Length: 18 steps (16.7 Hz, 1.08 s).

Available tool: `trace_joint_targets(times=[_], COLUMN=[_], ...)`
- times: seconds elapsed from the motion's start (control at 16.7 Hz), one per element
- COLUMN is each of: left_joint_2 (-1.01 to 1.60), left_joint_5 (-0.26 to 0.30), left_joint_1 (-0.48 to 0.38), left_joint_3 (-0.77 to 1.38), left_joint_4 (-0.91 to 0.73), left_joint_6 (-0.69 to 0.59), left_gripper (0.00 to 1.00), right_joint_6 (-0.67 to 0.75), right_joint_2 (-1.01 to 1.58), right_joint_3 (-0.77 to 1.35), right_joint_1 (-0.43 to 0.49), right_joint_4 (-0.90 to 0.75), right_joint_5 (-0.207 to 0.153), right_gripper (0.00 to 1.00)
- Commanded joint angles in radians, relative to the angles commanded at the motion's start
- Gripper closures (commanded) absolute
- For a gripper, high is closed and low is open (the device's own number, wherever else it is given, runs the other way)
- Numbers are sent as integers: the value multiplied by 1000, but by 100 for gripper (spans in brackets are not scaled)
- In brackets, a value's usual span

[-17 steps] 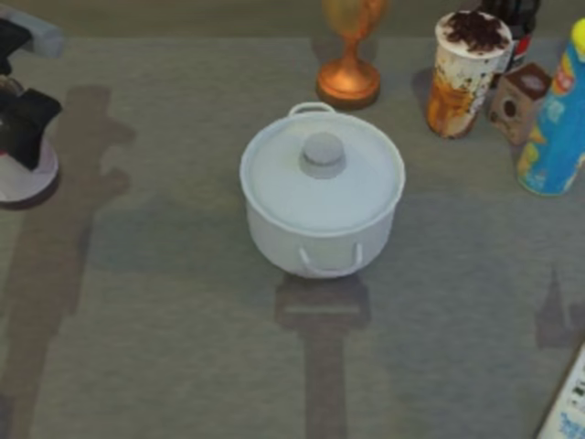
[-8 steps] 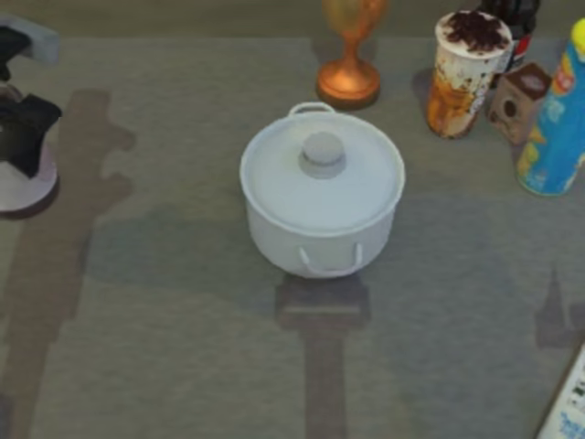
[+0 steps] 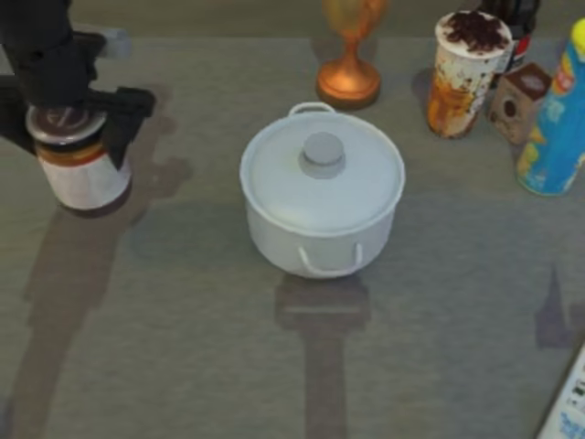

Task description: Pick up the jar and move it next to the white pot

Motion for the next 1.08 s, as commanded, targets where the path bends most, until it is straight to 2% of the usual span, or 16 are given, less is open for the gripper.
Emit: trace_joint_targets(times=[0.18,0.36,0.72,1.08], left_joint_2=[41,65,66,92], left_joint_5=[-1,-1,0,-1], left_joint_1=[-67,-110,-112,-115], left_joint_3=[20,27,22,-110], left_joint_4=[23,39,44,207], left_joint_6=[-197,-304,-321,-319], left_gripper=[100,100,100,100], right_joint_6=[0,0,0,0], right_joint_2=[0,0,0,0], right_joint_3=[0,0,0,0], right_joint_1=[0,0,0,0], right_joint_4=[0,0,0,0], right_joint_5=[0,0,0,0], right_gripper=[0,0,0,0])
